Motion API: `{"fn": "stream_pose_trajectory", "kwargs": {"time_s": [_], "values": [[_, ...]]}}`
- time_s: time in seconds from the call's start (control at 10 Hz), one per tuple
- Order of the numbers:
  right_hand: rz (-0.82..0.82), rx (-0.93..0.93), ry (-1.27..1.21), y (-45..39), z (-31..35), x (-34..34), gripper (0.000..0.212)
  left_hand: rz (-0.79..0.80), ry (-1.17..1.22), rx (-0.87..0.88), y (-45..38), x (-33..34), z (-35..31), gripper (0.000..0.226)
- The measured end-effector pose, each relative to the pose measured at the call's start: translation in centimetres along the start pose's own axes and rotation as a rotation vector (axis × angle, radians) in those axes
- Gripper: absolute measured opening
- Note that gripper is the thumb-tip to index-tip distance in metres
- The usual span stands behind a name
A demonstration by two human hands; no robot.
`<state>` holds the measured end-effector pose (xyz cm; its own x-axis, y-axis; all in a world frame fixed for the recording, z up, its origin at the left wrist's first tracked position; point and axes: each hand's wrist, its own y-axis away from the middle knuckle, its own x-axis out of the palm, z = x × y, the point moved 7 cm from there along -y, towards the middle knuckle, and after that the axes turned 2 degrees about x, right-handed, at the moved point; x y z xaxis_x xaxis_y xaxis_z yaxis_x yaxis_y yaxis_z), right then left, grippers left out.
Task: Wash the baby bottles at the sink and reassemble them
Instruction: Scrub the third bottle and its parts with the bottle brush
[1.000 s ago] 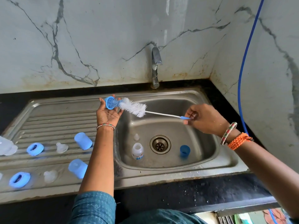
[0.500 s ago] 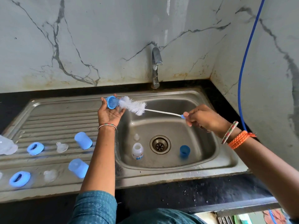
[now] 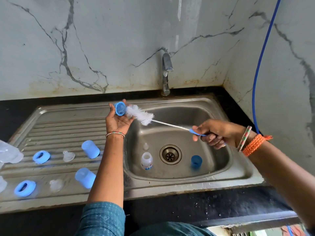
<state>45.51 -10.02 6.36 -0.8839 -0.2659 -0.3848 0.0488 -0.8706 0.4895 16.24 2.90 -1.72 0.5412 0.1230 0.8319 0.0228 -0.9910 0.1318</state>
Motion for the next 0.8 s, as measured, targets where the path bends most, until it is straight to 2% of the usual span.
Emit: {"fn": "stream_pose_trajectory", "kwargs": {"time_s": [0.1, 0.2, 0.3, 0.4, 0.5, 0.6, 0.7, 0.8], "values": [[-0.214, -0.259, 0.320, 0.4, 1.1, -0.8, 0.023, -0.015, 0.008, -0.014, 0.1, -0.3, 0.0, 0.038], [-0.971, -0.839, 1.072, 5.0, 4.9, -0.5, 0.022, -0.073, -0.110, -0.045, -0.2, -1.0, 0.3, 0.040], [-0.920, -0.808, 0.957, 4.3, 5.5, -1.2, 0.019, -0.091, -0.094, -0.051, -0.1, -1.1, 0.5, 0.041], [-0.169, -0.213, 0.320, -0.2, 1.8, -0.1, 0.019, -0.079, -0.038, -0.059, 0.3, -0.5, 0.8, 0.043], [0.051, -0.085, 0.076, -1.3, -0.1, 0.9, 0.024, -0.142, -0.011, 0.002, 0.6, -1.1, 0.7, 0.030], [-0.242, -0.284, 0.395, -0.2, 0.6, -0.7, 0.018, -0.207, 0.044, 0.040, 0.6, -2.0, 0.1, 0.034], [-0.805, -0.814, 1.020, 3.8, 2.9, -0.9, 0.018, -0.239, 0.156, 0.053, 0.5, -1.2, -0.1, 0.036], [-0.782, -0.888, 0.972, 3.9, 2.0, -0.5, 0.014, -0.219, 0.163, 0.062, 0.1, 0.1, -0.2, 0.025]]}}
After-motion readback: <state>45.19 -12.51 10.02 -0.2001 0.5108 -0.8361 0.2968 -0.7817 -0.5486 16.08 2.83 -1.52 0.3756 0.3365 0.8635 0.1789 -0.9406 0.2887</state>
